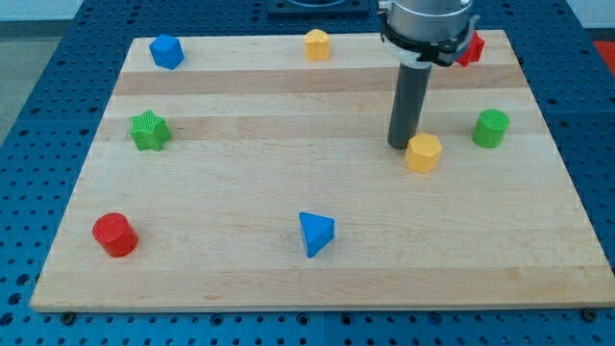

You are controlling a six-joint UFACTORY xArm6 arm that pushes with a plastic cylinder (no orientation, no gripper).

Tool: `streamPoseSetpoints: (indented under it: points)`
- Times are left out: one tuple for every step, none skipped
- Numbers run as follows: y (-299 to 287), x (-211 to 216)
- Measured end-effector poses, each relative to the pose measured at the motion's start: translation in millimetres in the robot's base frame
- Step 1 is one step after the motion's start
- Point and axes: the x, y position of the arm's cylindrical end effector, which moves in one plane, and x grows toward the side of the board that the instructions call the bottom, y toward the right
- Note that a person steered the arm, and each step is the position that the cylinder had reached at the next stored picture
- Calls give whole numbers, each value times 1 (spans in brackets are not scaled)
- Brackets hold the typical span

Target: Slide the hexagon to the bottom right corner of the board

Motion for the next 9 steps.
streamPoseSetpoints:
  points:
    - [16,8]
    - [29,25]
    - [44,37]
    - [58,43]
    - [68,62]
    - [68,82]
    - [68,99]
    - [68,104]
    - [67,104]
